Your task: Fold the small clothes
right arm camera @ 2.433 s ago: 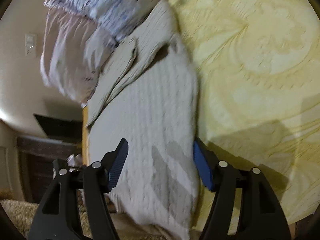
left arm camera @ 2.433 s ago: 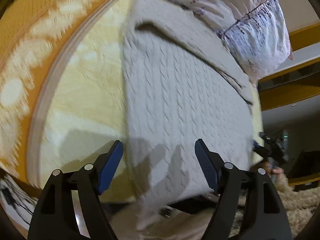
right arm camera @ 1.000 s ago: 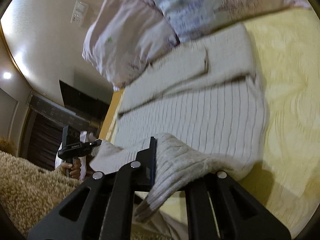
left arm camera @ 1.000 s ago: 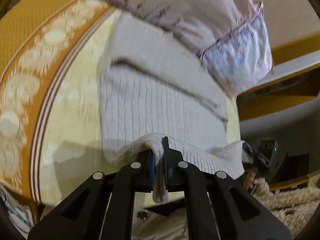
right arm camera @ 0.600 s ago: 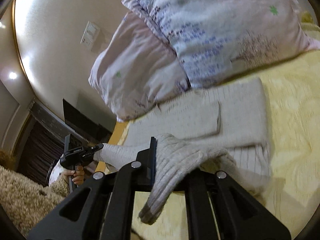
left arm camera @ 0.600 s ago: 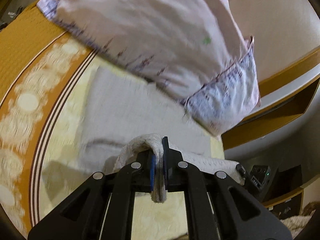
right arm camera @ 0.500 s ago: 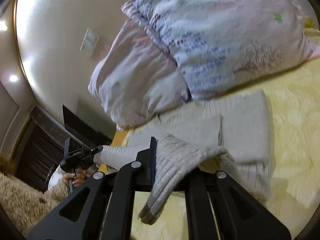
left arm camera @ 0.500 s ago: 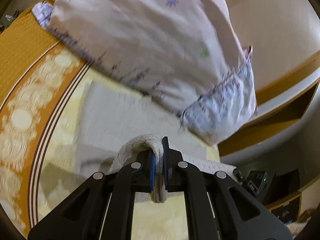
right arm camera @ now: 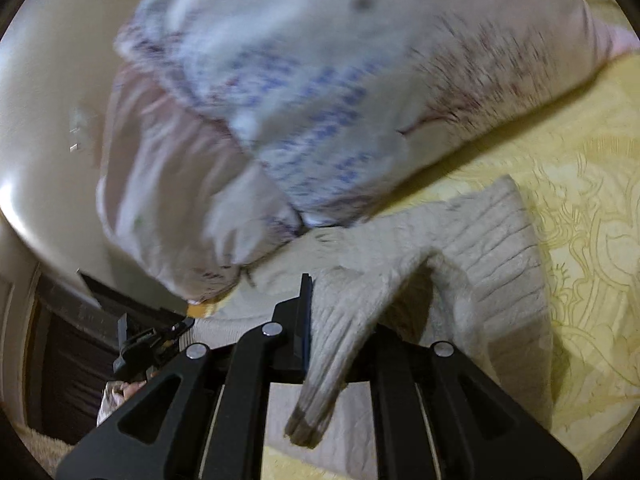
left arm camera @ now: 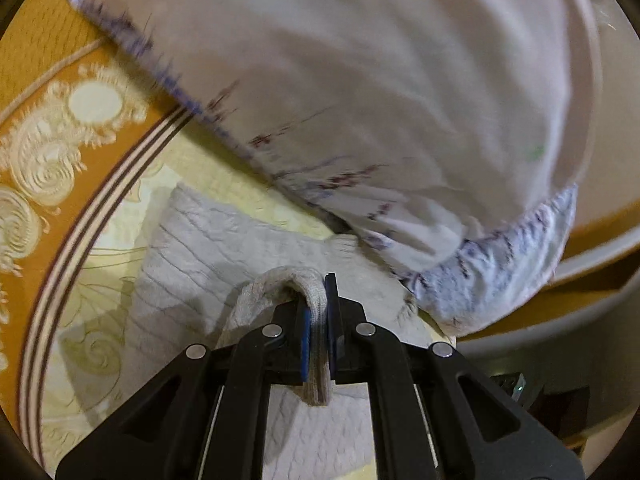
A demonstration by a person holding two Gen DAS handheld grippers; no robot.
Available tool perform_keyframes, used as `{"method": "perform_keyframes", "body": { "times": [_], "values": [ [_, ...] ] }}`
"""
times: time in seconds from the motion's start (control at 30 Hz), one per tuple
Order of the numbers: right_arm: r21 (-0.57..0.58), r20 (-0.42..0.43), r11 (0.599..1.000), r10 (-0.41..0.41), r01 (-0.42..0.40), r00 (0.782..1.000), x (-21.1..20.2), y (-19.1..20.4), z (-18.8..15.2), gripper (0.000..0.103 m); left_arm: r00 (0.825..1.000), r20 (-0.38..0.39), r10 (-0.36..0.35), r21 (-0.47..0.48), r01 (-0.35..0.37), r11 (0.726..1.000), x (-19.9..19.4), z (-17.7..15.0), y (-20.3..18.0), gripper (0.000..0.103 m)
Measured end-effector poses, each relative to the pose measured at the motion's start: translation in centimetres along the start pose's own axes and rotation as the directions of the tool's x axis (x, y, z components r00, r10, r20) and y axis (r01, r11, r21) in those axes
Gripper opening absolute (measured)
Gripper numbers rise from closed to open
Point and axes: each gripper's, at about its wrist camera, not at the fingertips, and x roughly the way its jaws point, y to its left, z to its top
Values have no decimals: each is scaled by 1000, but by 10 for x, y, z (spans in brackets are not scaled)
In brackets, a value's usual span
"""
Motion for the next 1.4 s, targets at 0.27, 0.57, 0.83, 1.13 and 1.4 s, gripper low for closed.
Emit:
{"method": "perform_keyframes", "body": {
  "times": [0.27,0.57,0.83,1.13,1.4],
  "values": [
    [96,-51,994,-44,49,998,36,-15,22,45,999,-37,9,-67,-12,998,21,5,13,6],
    [-34,54,992,-121,123,991,-5,12,26,62,997,75,3,33,-5,999,-19,6,-13,74],
    [-136,31,938,-316,318,948,-41,-14,-13,48,977,50,206,207,-212,955,-38,-32,-9,65],
    [-210,-6,909,-370,360,929,-40,-16,-34,29,961,23,276,236,-274,932,-35,-61,6,54],
    [-234,29,901,-370,366,929,-51,-2,-37,11,963,-7,270,232,-261,937,-33,-70,9,9]
  ]
}}
